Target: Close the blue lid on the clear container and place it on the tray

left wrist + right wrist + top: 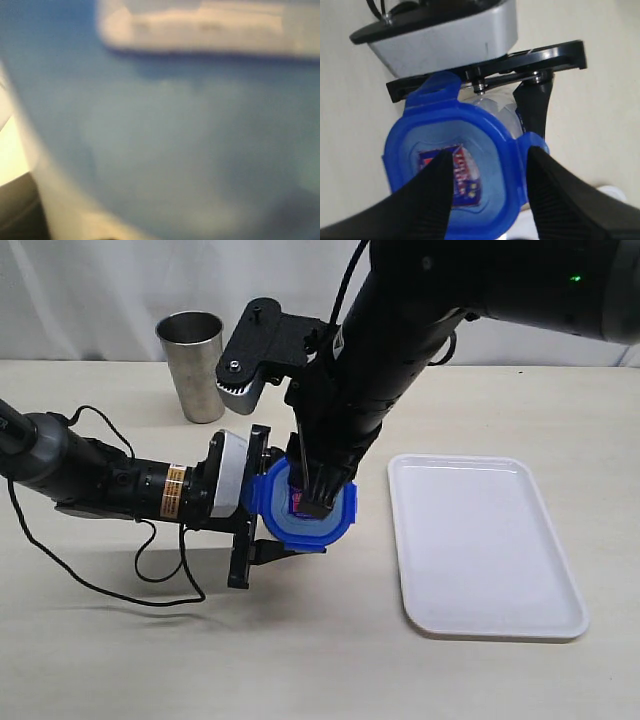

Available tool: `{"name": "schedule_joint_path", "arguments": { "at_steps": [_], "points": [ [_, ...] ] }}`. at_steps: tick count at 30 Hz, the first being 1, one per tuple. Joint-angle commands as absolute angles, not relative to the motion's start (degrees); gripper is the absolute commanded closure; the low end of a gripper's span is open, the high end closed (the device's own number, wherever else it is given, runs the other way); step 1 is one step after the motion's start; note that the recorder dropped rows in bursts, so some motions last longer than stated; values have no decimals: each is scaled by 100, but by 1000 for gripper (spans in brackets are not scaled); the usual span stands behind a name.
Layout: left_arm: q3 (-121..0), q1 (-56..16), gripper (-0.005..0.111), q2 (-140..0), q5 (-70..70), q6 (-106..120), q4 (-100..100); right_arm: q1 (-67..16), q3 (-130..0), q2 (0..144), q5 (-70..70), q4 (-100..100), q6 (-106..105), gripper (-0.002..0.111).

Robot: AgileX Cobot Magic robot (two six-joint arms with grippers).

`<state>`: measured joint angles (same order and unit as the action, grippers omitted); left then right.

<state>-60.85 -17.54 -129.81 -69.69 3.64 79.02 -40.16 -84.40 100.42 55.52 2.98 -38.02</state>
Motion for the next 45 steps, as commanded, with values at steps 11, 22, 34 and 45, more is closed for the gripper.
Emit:
{"name": "schedule_joint_path", "arguments": {
  "at_steps": [11,22,34,45],
  "points": [
    [-6081,-1800,107,-12953,-6837,0,7870,-3979,-8497,10445,6392,430,-3898,74],
    [-6081,-1800,107,-12953,-6996,-353,7682,-3979,-8497,10784,6333,683,-3985,78],
    [-6081,-1800,107,-12953,-6996,-455,7632,-3979,-8497,11032,6407,1033,-4130,78],
    [-6081,-1800,107,-12953,-6996,-611,7597,-3910,-8487,11127,6731,1562,-4366,91]
  ]
}}
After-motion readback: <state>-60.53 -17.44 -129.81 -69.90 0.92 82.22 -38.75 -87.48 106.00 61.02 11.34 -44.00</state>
